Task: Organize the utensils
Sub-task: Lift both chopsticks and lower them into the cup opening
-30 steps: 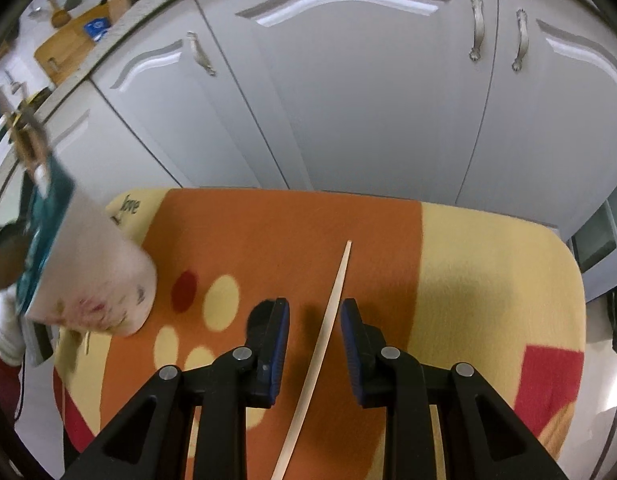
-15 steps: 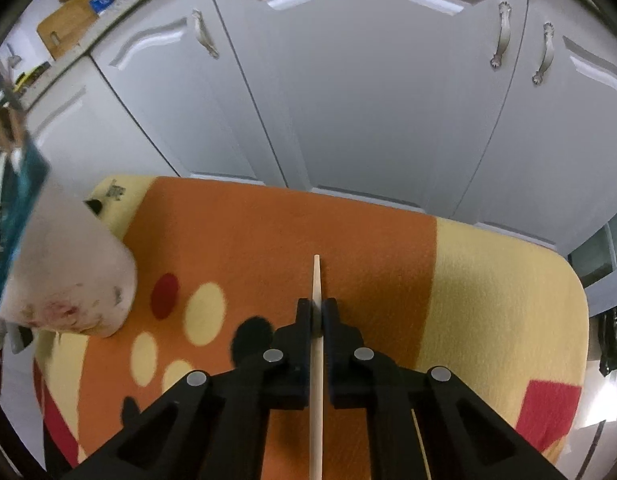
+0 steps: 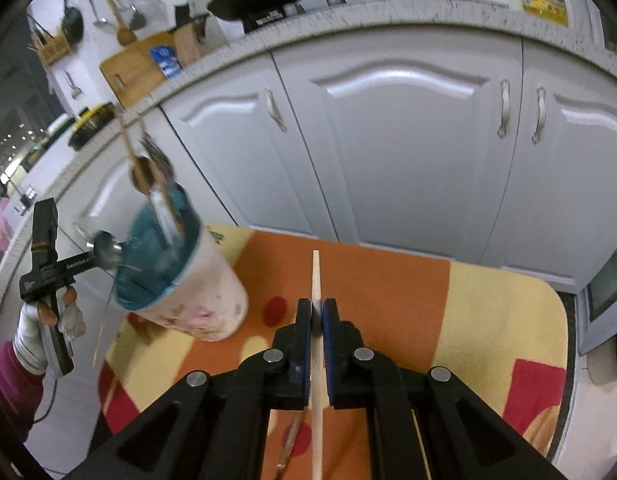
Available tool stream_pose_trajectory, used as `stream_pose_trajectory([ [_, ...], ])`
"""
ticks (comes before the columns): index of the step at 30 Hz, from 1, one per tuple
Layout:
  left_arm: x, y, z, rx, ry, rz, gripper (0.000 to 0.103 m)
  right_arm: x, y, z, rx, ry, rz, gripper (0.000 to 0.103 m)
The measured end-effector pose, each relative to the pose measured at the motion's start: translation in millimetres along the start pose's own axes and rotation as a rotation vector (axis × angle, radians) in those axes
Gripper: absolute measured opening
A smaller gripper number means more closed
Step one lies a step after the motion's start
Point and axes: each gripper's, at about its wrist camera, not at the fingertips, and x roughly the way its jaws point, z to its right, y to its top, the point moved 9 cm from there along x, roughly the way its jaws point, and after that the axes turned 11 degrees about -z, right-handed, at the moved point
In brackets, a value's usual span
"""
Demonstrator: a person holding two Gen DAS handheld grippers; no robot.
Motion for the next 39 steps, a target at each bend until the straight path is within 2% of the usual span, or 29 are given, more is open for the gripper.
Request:
stream_pose_trajectory([
  [7, -64, 17, 13, -0.071, -0.106, 0.108, 0.005, -43, 7, -31, -0.058, 0.031, 0.073, 0.005],
  [18, -99, 24, 46, -0.019, -0.132, 0.164, 0.005, -90, 11, -74, -0.142, 0.099, 0.148, 0.005],
  [25, -112, 46, 70, 0.02, -0.15, 0.23, 0.005, -113, 25, -97, -0.167, 0.153, 0.2, 0.005],
  [31, -111, 83, 91, 0.042, -0.175, 0.308, 0.005, -129, 52, -119, -0.18, 0.192, 0.264, 0.005],
  [39, -95, 127, 118, 0.093, -0.227, 0.353, 0.005, -111, 102, -142, -0.214, 0.169, 0.316, 0.005],
])
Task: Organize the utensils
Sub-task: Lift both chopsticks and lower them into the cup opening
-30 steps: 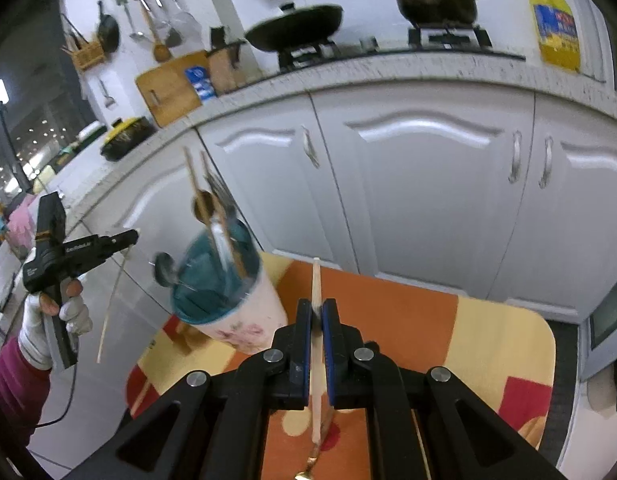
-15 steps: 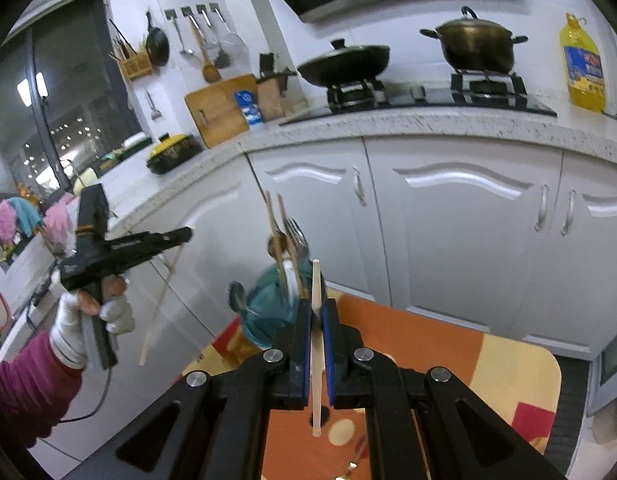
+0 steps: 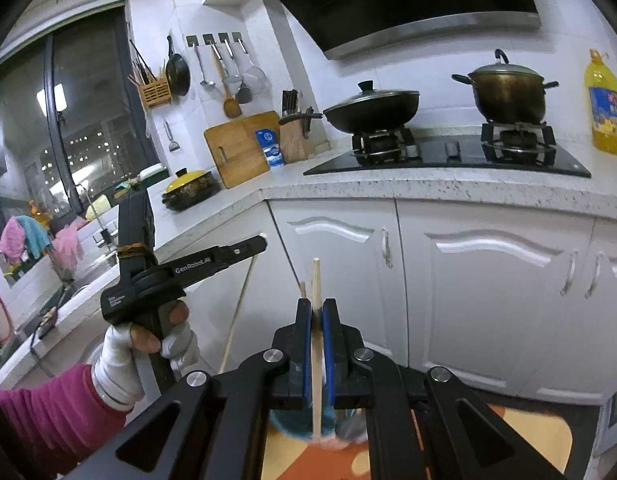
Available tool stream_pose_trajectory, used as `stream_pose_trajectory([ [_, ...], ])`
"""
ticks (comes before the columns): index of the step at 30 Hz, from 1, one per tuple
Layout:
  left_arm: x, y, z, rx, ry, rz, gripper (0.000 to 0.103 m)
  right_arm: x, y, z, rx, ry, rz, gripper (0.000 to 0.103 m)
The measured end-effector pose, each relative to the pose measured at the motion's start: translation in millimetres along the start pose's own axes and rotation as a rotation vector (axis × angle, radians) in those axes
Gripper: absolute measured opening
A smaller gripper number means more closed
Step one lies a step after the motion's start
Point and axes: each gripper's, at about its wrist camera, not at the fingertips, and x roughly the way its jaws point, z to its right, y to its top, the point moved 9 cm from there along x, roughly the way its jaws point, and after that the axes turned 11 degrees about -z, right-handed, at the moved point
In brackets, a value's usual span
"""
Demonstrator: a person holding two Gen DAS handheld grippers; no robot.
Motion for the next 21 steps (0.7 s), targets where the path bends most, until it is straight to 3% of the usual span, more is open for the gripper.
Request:
stream_pose_trajectory([
  [8, 34, 8, -7, -0.053, -0.001, 0.021, 0.005, 49, 16, 6, -0.032, -0.032, 0.0, 0.005],
  [14, 43, -1, -2, -0.009, 0.072, 0.038, 0.005, 84, -2, 12, -0.043, -0.025, -0.078, 0.005],
  [21, 39, -13, 8, 0.071, 0.158, 0.123, 0.005, 99, -24, 21, -0.012, -0.006, -0.131, 0.005],
])
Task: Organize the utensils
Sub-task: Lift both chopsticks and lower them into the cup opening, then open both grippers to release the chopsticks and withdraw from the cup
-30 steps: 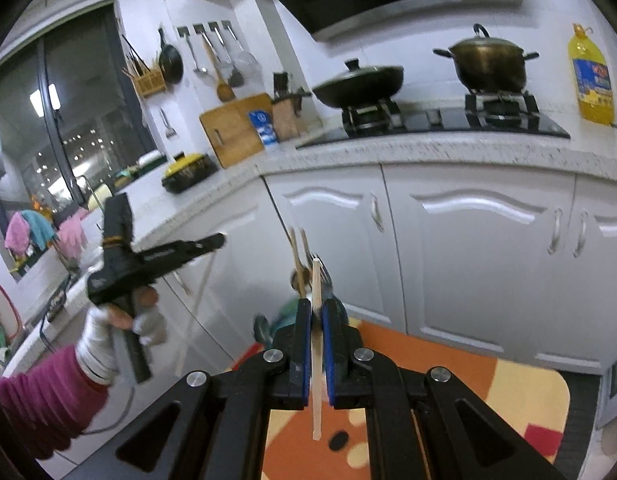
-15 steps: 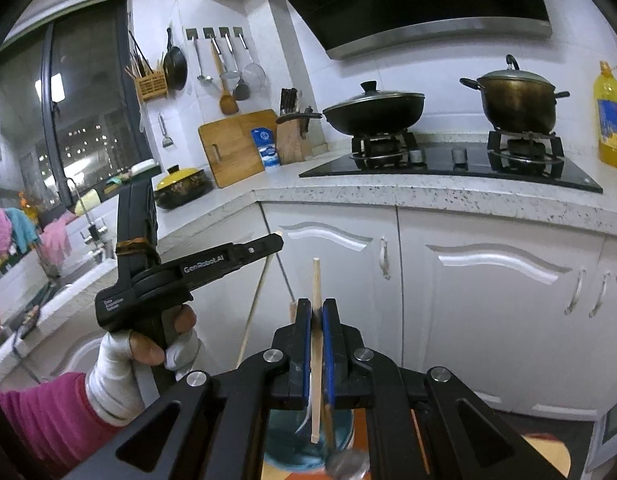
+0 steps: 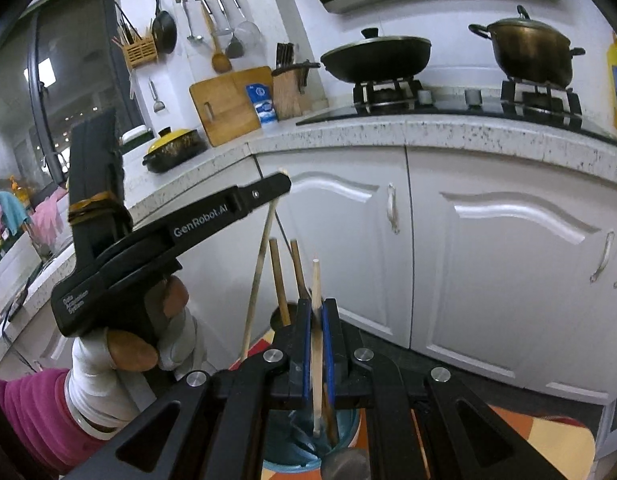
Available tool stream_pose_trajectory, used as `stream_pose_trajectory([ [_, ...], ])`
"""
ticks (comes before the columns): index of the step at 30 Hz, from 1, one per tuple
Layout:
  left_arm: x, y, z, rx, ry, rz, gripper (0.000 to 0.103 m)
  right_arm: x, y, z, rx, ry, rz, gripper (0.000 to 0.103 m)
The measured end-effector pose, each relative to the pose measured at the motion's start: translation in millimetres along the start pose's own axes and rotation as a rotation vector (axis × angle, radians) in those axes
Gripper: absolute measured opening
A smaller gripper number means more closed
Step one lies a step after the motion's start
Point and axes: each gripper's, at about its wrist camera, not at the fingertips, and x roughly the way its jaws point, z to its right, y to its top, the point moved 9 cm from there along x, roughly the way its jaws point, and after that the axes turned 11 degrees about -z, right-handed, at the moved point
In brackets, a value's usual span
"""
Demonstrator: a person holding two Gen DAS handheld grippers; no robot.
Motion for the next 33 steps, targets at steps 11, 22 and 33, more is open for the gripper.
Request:
stream_pose_trajectory([
  [11, -7, -21, 14, 0.044, 0.044, 0.029, 0.005, 2, -12, 2, 0.009, 0.015, -0.031, 0.005],
  [22, -21, -33, 24, 0.066, 0.089, 0.068, 0.005, 3, -21, 5, 0.024, 0.027, -0.05, 0.005],
  [33, -23, -36, 25, 0.085, 0.132, 0.11, 0.006, 6, -23, 6, 0.033, 0.032, -0.067, 0.005],
])
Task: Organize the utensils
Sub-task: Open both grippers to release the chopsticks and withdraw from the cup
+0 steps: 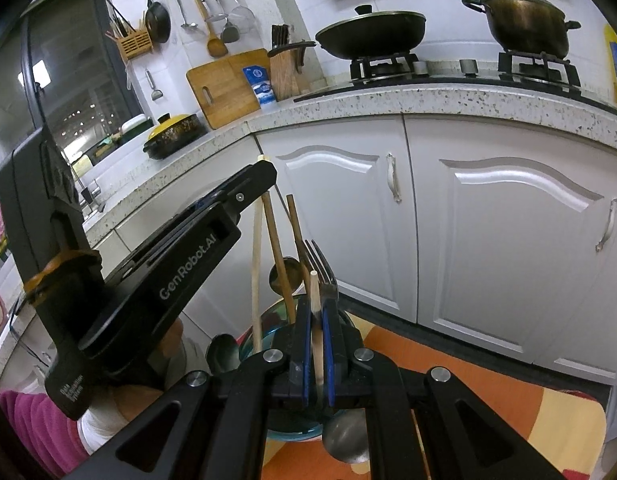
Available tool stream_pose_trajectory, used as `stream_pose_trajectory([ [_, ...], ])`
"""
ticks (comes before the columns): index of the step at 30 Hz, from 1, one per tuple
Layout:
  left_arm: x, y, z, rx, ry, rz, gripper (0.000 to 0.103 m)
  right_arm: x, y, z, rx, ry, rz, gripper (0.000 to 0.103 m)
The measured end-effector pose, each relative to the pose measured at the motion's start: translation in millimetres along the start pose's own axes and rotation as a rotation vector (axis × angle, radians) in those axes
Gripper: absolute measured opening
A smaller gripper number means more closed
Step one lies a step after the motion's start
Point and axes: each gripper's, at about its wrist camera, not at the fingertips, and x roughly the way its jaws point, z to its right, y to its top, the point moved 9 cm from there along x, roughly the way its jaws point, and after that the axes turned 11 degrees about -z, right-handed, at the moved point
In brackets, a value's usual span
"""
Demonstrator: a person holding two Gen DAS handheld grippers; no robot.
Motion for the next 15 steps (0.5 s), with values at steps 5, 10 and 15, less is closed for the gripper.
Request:
stream_pose_trajectory([
  [5, -2, 0, -1, -0.002, -0.01, -0.013, 0.013, 1, 1, 1, 0.013, 0.011, -0.007, 0.005],
  [10, -2, 0, -4, -0.017, -0.029, -0.045, 0.033, 1, 0, 2, 0.019, 0.011, -0.017, 0.005],
  [15, -16, 4, -3, -0.009, -0.05, -0.049, 0.046, 4, 0, 7, 0.05, 0.017, -0.027, 0.005],
])
